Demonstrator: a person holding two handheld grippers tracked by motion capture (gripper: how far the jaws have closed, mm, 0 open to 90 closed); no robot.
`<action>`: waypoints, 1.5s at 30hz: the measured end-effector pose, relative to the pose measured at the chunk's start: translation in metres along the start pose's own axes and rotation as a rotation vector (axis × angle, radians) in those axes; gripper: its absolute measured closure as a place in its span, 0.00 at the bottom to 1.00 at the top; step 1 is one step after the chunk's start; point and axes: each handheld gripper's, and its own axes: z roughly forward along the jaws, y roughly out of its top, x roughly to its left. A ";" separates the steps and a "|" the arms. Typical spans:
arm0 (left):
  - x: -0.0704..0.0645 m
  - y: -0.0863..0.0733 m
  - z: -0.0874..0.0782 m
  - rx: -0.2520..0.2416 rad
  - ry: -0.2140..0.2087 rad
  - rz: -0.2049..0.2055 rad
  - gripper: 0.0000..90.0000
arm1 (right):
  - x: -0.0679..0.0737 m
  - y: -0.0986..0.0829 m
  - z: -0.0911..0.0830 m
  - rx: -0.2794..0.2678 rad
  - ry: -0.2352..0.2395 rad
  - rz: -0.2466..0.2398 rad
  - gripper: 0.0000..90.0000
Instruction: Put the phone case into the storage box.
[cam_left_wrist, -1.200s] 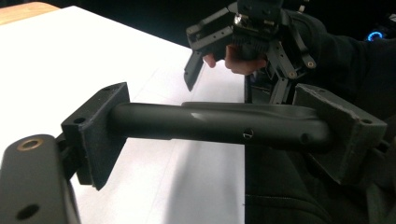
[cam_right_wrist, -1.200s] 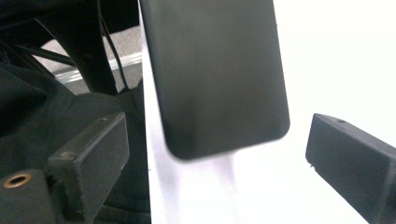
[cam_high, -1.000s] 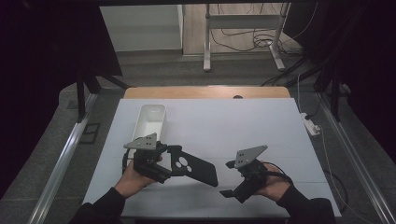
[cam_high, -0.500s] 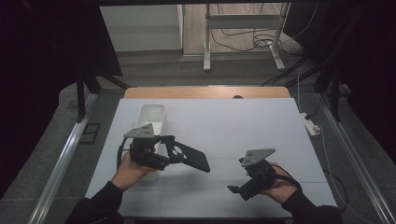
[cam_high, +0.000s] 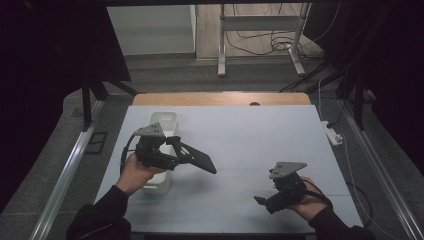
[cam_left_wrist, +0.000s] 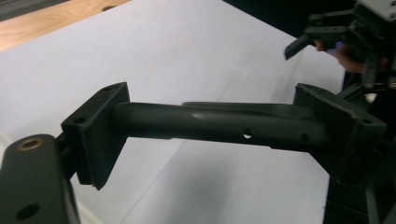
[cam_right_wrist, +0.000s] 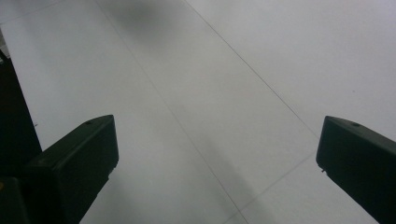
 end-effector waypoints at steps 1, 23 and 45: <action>0.001 0.001 -0.001 0.000 0.005 0.001 0.16 | -0.001 -0.001 -0.001 -0.001 -0.004 0.005 0.00; 0.031 0.007 -0.029 -0.052 0.130 -0.053 0.17 | -0.015 -0.032 -0.022 0.013 -0.090 0.098 0.00; 0.049 0.016 -0.061 -0.057 0.264 -0.101 0.17 | -0.019 -0.041 -0.040 -0.033 -0.146 0.157 0.00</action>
